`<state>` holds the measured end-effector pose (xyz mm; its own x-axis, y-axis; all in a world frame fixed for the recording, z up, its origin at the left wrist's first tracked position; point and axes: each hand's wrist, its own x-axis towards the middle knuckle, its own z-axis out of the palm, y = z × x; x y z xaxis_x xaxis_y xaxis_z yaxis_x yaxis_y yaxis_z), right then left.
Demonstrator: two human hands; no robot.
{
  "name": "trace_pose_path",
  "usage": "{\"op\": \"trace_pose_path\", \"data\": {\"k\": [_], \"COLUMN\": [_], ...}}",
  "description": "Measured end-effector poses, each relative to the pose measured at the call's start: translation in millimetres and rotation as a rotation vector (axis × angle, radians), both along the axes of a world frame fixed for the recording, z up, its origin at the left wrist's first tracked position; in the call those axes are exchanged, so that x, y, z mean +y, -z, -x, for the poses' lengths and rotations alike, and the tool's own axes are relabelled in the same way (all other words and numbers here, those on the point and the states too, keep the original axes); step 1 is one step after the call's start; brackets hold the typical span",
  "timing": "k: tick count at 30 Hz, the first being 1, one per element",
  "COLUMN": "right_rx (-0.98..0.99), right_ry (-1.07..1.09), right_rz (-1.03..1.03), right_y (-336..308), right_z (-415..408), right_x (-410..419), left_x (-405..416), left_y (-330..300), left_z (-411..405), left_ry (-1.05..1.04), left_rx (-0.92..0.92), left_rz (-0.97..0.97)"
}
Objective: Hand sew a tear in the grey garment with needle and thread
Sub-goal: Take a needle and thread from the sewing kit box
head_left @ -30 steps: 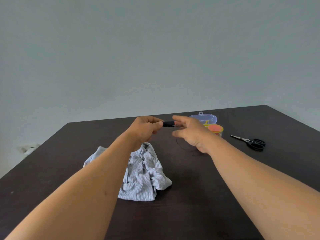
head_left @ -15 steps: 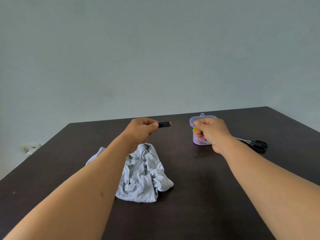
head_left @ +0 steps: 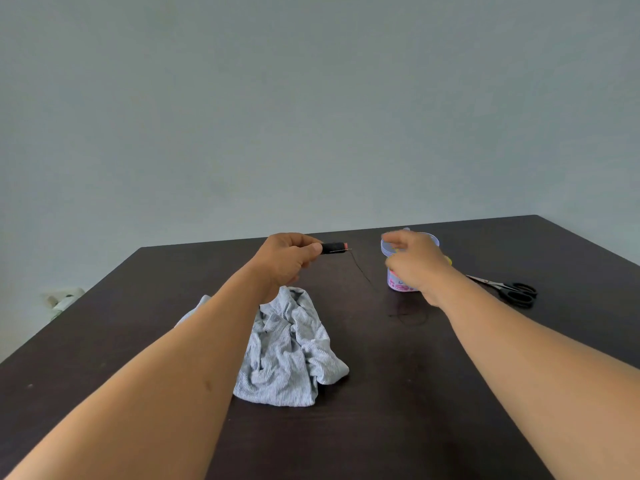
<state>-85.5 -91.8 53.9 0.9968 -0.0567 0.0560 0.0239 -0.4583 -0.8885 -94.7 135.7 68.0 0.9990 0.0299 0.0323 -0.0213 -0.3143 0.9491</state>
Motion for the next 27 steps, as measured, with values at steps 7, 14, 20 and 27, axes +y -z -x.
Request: {"op": "trace_pose_path", "data": {"k": [7, 14, 20, 27], "right_rx": [0.127, 0.092, -0.056, -0.034], "right_ry": [-0.335, -0.226, -0.173, -0.146], "right_rz": [-0.324, -0.334, -0.213, -0.102], "right_y": [-6, -5, -6, -8], "right_z": [7, 3, 5, 6], "right_x": [31, 18, 22, 10], "left_x": [-11, -1, -4, -4], "left_y": [0, 2, 5, 10], "left_z": [-1, -3, -3, -5], "left_ry": [0.026, -0.004, -0.006, -0.014], "left_rx": [0.007, 0.005, 0.008, 0.006], "left_rz": [0.006, -0.019, -0.025, -0.035]}}
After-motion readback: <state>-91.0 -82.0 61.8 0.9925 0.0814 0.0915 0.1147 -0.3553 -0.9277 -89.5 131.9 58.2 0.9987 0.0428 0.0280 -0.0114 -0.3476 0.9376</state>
